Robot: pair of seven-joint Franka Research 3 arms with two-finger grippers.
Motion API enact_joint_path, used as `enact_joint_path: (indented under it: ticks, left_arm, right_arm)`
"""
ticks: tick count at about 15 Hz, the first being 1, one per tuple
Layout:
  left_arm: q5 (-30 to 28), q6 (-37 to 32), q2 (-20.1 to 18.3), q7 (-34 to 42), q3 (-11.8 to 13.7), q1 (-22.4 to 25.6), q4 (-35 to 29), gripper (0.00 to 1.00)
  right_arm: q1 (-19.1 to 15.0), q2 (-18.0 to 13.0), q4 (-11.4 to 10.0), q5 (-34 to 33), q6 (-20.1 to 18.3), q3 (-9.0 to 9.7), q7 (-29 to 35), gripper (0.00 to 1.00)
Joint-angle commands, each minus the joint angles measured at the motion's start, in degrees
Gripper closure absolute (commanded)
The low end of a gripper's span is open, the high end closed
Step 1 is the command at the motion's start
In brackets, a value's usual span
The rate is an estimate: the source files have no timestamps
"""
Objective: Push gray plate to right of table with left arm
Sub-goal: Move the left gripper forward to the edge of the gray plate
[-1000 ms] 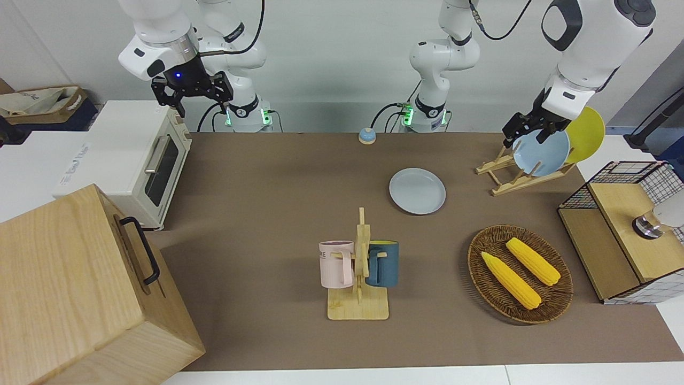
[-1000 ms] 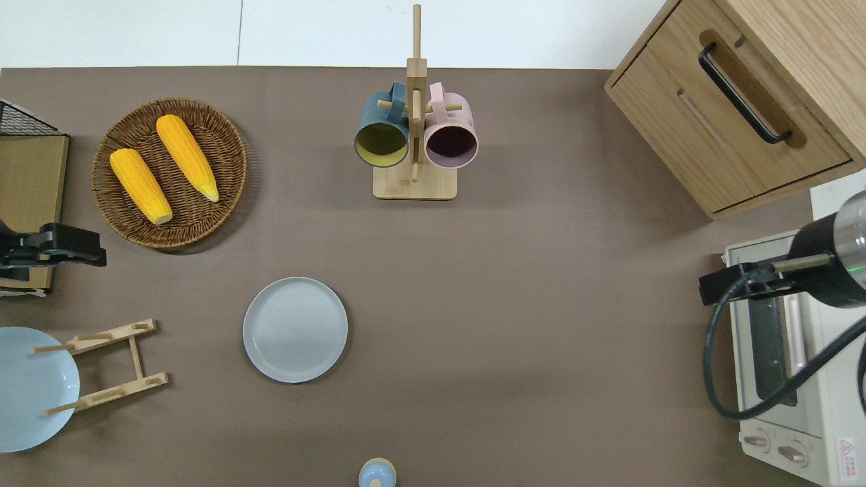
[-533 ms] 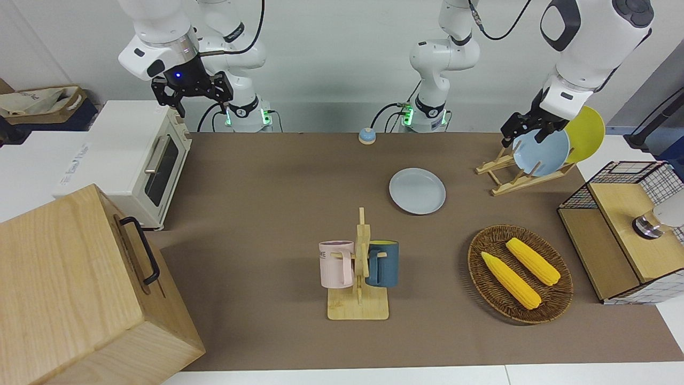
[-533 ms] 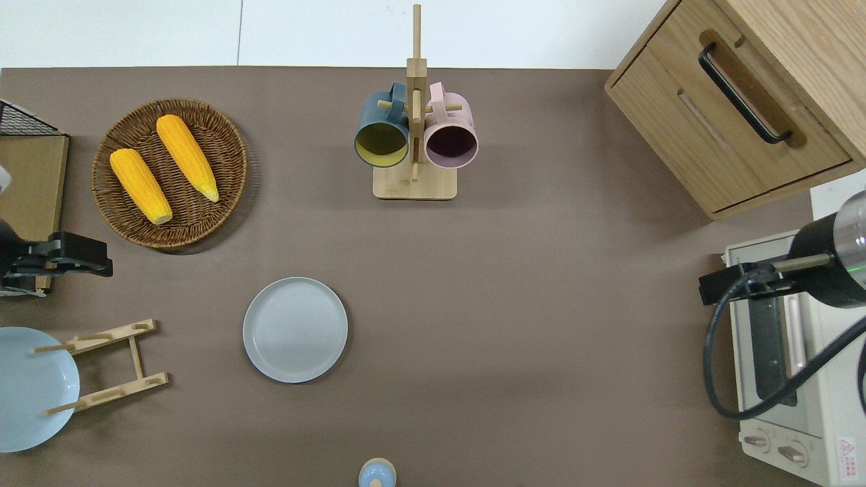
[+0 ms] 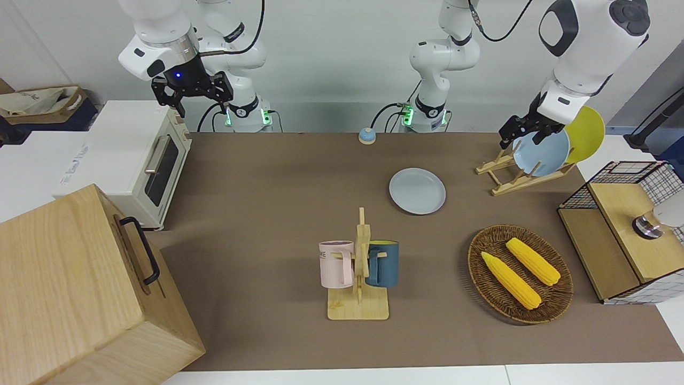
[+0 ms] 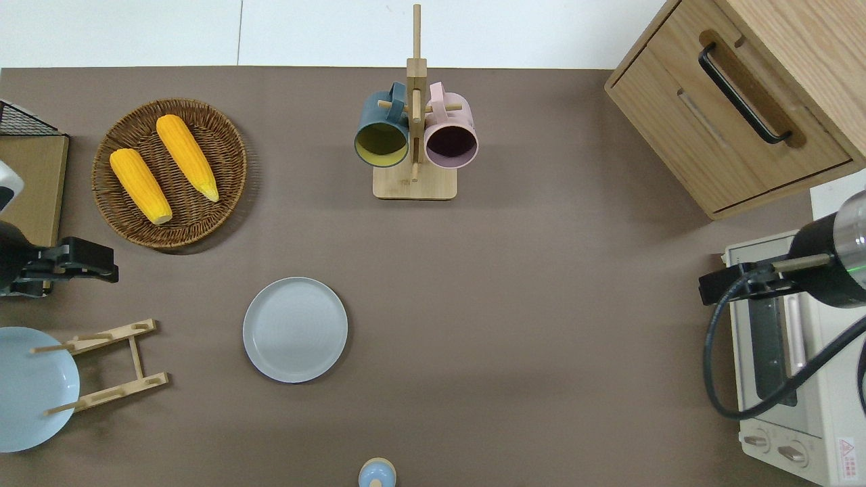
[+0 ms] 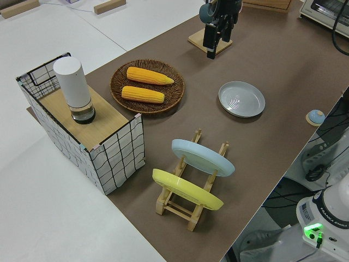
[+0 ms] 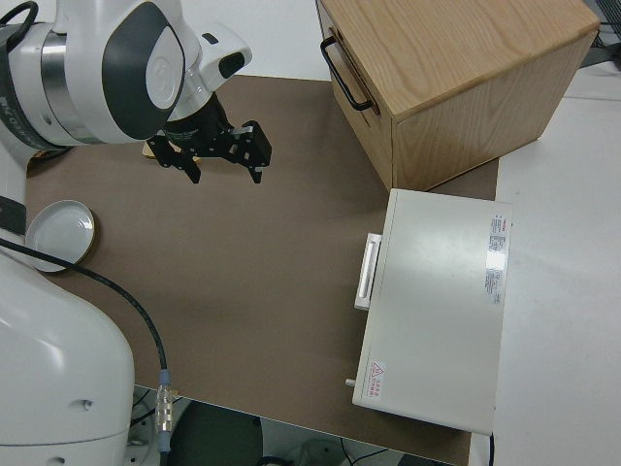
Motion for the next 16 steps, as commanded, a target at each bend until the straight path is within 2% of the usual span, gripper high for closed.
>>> enact_joint_path:
  ticks: [1,5,8,11,16]
  left_arm:
    - [1.0,2.4,-2.0,0.2,0.2,-0.1,-6.9,0.00]
    - [0.6,14.7,-7.4,-2.0,0.2,-0.6,-20.5,0.00]
    - [0.0,20.3,-8.7,-2.6,0.2,-0.7,-27.1,0.01]
    - [-1.3,30.0,-9.9,-8.5,-1.8,-1.9,-35.0,0.01]
    - [-1.8,36.6,-9.5,-13.2,-5.7,-2.4,-40.7,0.01]
  right_arm:
    - [-1.1,-0.1,0.5,0.2,-0.9,0.93,0.7,0.017]
    - [-1.2,-0.1,0.5,0.2,-0.9,0.93,0.7,0.017]
    - [-1.1,-0.1,0.5,0.2,-0.9,0.93,0.7,0.017]
    - [-1.2,-0.1,0.5,0.2,-0.9,0.93,0.7,0.017]
    - [-1.1,-0.1,0.5,0.2,-0.9,0.93,0.7,0.017]
